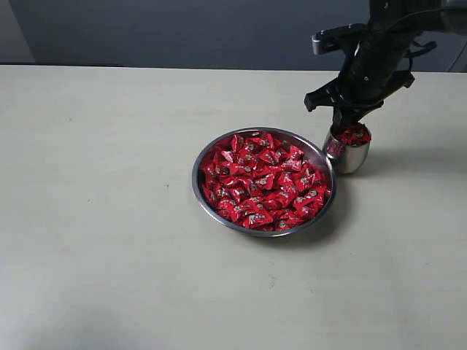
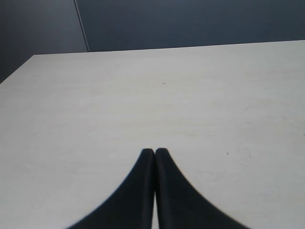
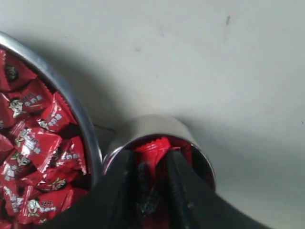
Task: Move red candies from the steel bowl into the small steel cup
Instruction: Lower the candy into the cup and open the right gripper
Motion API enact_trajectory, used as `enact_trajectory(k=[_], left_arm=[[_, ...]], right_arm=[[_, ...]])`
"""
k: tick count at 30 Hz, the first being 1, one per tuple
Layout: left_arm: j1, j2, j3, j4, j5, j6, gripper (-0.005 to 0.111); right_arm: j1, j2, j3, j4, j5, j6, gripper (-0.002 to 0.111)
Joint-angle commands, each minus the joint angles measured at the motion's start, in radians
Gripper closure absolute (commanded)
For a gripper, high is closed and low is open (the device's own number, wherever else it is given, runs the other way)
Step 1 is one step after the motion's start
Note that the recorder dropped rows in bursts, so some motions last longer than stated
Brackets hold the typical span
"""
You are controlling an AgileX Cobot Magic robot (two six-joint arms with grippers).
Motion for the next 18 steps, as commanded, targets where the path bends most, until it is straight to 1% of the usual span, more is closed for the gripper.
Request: enact_trajectory(k=[1,11,13,14,15,16,18], left_arm=[[-0.007,-0.005,0.002,0.002,-0.008,-0.001,0.106],[-0.007,-0.005,0.002,0.002,-0.008,-0.001,0.106],[-0.007,-0.005,0.002,0.002,-0.008,-0.001,0.106],[-0.007,-0.005,0.002,0.002,-0.008,-0.001,0.106],[-0.007,-0.005,0.002,0.002,-0.008,-0.001,0.106],[-0.007,-0.005,0.002,0.002,-0.008,-0.001,0.106],[-0.007,-0.005,0.002,0.002,-0.008,-0.001,0.106]], right_arm=[[-0.004,0.011,0.001,-0.020,0.001,-0.004,0.109],[-0.004,0.011,0.001,-0.054,0.002,-0.002,0.109],[-0.004,0.011,0.001,-0.054,0.005,-0.002,0.101],[-0.004,0.011,0.001,-0.054,0.007,-0.002,0.088],[-0.004,0.011,0.001,-0.054,0.007,-0.002,0.081],[-0.004,0.011,0.001,-0.043,0.007,-0.002,0.070],[-0.004,0.011,0.001,-0.039,0.009,-0.002,0.065]])
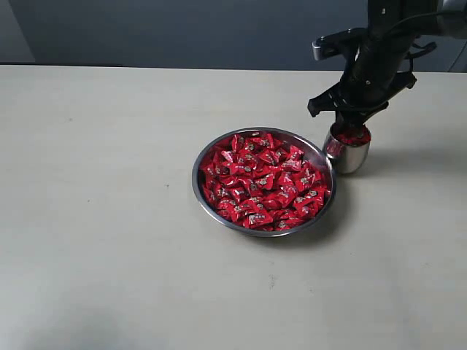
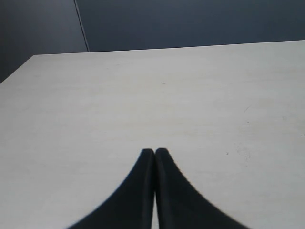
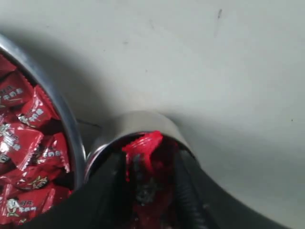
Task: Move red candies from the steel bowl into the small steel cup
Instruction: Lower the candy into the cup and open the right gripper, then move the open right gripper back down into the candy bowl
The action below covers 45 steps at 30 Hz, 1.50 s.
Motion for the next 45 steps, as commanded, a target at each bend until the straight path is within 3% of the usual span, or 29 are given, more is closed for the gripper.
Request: enact_trajectory(k=[1,13,16,19,21,36,45], left_arm=[[-0.007,-0.005,0.002,0.002,-0.008,-0.001,0.106],[-0.007,-0.005,0.002,0.002,-0.008,-0.001,0.106],[-0.007,-0.005,0.002,0.002,-0.008,-0.001,0.106],[-0.007,-0.005,0.002,0.002,-0.008,-0.001,0.106],[-0.007,-0.005,0.002,0.002,-0.008,-0.001,0.106],[-0.007,-0.005,0.002,0.002,-0.008,-0.001,0.106],[-0.007,-0.005,0.002,0.002,-0.008,-0.001,0.106]], right_arm=[[-0.004,-0.002,0.001,0.005,0.005,0.000,0.066],[-0.004,-0.100,-0.001,0.003,-0.002,0.000,0.066],[-0.004,-0.132,-0.001,0.134,-0.005,-0.006,0.066],[-0.002,-0.134,-0.001,0.385,0.022,-0.173,0.066],[0.015,-0.134,-0.001,0.427,0.026,-0.201,0.066],[0.106,0.024,-0.001,0.443,-0.031,-0.226,0.066],[0.137,0.061,-0.001,0.572,-0.084,-0.432,0.066]])
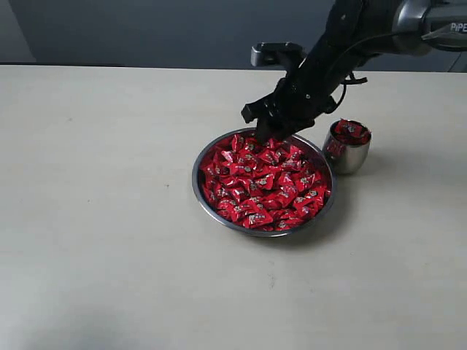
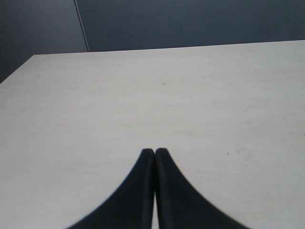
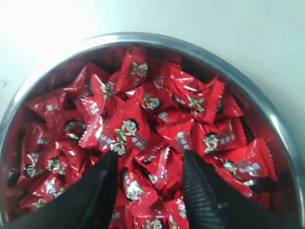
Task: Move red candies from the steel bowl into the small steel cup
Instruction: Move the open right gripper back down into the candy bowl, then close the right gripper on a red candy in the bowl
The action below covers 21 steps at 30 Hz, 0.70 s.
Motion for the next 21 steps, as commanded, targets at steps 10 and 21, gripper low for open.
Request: enact_trajectory(k=[10,21], left_arm=[[-0.007,-0.005,0.002,0.002,-0.008,-0.001,0.106],[-0.007,-0.005,0.002,0.002,-0.008,-0.001,0.106]], right_arm=[[0.112,0.049,-0.001,-0.058,-0.106,-0.170,0.066],[0.113,0.060,-0.001,-0.131,-0.146,-0.129,0.066]])
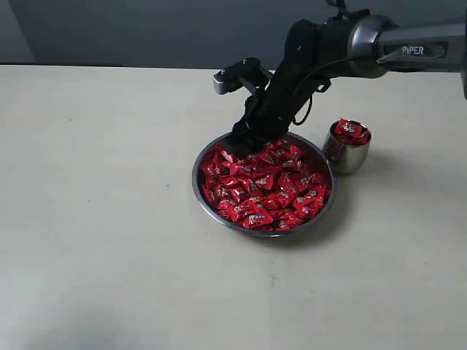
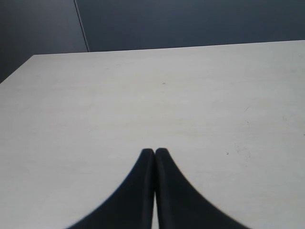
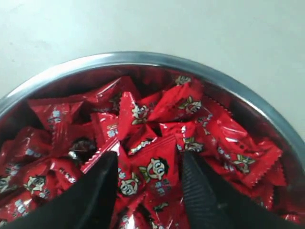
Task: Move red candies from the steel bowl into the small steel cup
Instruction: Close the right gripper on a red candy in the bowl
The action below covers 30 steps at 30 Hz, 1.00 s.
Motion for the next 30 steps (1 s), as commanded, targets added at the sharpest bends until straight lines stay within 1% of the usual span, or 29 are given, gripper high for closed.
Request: enact_trajectory(k=[1,13,15,17,20,22,24,30], left_arm=[[-0.007,-0.005,0.002,0.002,-0.008,-0.001,0.106],[-0.007,-0.005,0.002,0.002,-0.008,-0.001,0.106],[-0.007,-0.005,0.002,0.002,-0.008,-0.001,0.106],[-0.007,-0.005,0.002,0.002,-0.008,-0.001,0.106],[-0.007,-0.005,0.002,0.002,-0.008,-0.001,0.106],[-0.007,-0.005,0.002,0.002,-0.008,-0.001,0.106],[-0.007,-0.005,0.002,0.002,-0.008,-0.001,0.106],[-0.007,-0.005,0.002,0.002,-0.008,-0.001,0.106]], right_arm=[[0.000,0.015,-0.001,-0.013,-0.015,0.006,0.066],[0.000,0.072,-0.001,-0.018,-0.025,0.008,0.067],[0.000,0.076,-0.001,-0.018,-0.025,0.008,0.070],[0.000,0.076,-0.001,-0.022,-0.025,0.008,0.076],[0.000,0.071,-0.001,-0.039,-0.014,0.009,0.088],[0.000,0.064,-0.001,-0.050,-0.004,0.009,0.093],[0.000,0.054,-0.001,-0.052,0.000,0.010,0.096],[0.000,0.011,-0.015,-0.059,0.019,0.036,0.096]])
